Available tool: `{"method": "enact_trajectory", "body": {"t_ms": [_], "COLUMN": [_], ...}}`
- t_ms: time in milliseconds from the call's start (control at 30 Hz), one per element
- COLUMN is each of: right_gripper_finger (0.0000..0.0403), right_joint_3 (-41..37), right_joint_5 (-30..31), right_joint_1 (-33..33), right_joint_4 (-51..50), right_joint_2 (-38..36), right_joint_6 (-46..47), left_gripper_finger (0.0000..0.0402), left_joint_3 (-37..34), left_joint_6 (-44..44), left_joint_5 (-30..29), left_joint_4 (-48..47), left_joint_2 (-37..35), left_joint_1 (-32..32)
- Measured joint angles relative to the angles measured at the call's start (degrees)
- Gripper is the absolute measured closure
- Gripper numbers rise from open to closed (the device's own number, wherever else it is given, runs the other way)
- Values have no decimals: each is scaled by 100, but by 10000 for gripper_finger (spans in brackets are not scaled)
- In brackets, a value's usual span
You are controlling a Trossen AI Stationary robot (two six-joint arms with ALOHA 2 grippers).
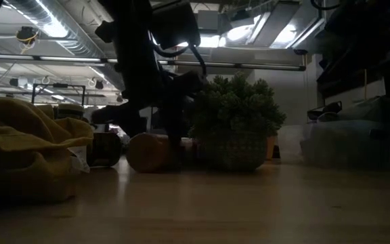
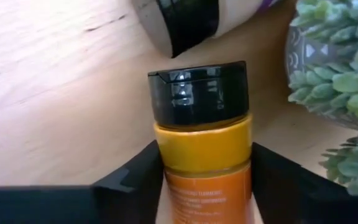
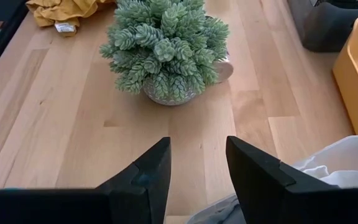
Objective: Sort spices by type
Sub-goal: Put the black spice bottle into the top white bin
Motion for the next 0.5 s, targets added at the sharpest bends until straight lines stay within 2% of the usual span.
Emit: {"method": "enact_trajectory", "body": {"t_ms": [133, 500], "right_gripper_finger": [249, 249], "right_joint_3": [0, -2], "right_joint_5": [0, 0], "right_joint_1": [-1, -3], "right_joint_4": [1, 3], "right_joint_2": [0, 0], "right_joint_6": [0, 0], "left_gripper_finger": [254, 252], "left_joint_3": [0, -2], "left_joint_6": [122, 460], "left_joint_5": [180, 283], "left_joint_4": [60, 47], "left_joint_2": [-11, -604], "left_joint_1": [0, -19]}}
